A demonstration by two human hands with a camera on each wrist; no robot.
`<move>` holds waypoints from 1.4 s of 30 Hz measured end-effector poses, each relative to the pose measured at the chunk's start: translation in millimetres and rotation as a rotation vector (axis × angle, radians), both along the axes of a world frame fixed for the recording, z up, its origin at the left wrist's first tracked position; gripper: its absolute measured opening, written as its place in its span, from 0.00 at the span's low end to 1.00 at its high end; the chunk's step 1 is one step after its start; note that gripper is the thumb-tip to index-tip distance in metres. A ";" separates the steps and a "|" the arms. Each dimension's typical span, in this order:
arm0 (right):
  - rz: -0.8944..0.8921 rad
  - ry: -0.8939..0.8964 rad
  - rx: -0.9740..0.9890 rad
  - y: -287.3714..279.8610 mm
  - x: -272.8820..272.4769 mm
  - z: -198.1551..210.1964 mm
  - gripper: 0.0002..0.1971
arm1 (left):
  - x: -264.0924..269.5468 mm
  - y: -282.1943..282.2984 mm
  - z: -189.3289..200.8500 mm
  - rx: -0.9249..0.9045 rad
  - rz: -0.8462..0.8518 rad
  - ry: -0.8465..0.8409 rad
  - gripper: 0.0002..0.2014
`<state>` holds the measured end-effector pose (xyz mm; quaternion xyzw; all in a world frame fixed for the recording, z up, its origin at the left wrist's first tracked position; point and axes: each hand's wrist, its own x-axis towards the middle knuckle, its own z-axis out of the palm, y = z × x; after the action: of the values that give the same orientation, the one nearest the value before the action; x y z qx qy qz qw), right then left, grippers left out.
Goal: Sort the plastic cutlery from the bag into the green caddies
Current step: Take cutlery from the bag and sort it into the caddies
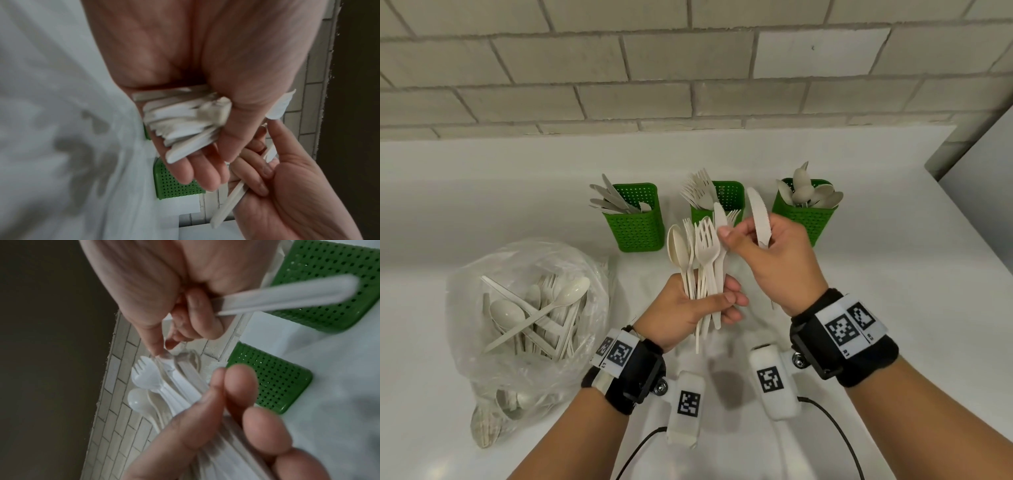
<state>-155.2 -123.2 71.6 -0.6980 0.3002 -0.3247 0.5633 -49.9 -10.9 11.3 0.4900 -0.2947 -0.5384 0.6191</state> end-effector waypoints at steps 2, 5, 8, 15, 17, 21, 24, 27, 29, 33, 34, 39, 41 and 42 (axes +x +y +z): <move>0.032 0.015 -0.034 -0.2 -0.7 -0.2 0.08 | 0.5 0.2 0.3 -0.015 -0.011 -0.016 0.06; 0.088 0.059 -0.084 0.6 -1.8 0.0 0.07 | 0.8 1.8 0.6 -0.018 -0.012 0.006 0.07; 0.041 -0.002 -0.072 -6.5 -3.3 -0.8 0.08 | -1.0 4.3 1.1 -0.025 -0.010 0.110 0.08; -0.048 -0.215 0.080 -23.1 -7.3 11.1 0.10 | 2.7 6.8 3.1 -0.078 -0.010 0.162 0.08; -0.087 -0.219 0.108 -26.3 -7.3 8.7 0.08 | 4.1 6.4 1.7 -0.077 0.010 0.133 0.10; -0.186 -0.202 0.119 -34.0 -6.4 -4.9 0.06 | 6.5 4.2 -3.1 -0.070 0.069 0.035 0.07; -0.189 -0.142 0.245 -34.9 -3.2 -18.2 0.11 | 7.8 3.1 -6.3 -0.062 0.120 -0.096 0.03; -0.156 -0.094 0.323 -31.4 0.7 -30.5 0.12 | 6.6 1.4 -8.4 -0.052 0.149 -0.185 0.05; -0.129 -0.060 0.256 -30.9 3.6 -35.7 0.11 | 6.0 0.9 -8.6 -0.045 0.156 -0.214 0.06; -0.098 -0.087 0.098 -29.3 8.5 -37.5 0.09 | 6.4 1.3 -9.8 -0.029 0.171 -0.234 0.07; -0.092 -0.065 0.056 -28.2 8.4 -40.7 0.09 | 6.4 1.5 -9.8 -0.026 0.178 -0.239 0.07; 0.129 0.262 -0.154 -21.4 3.4 -72.7 0.13 | 7.6 2.5 -9.8 -0.005 0.210 -0.273 0.08; 0.100 0.269 -0.233 -24.2 2.3 -77.0 0.15 | 8.4 3.9 -10.7 0.006 0.222 -0.265 0.08; 0.087 0.283 -0.284 -26.1 1.9 -78.1 0.15 | 9.3 5.0 -11.1 0.013 0.229 -0.259 0.08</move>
<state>-153.3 -149.3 -6.5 -0.8213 0.2970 -0.2379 0.4250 -40.6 -5.9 0.2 0.5896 -0.3108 -0.3985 0.6301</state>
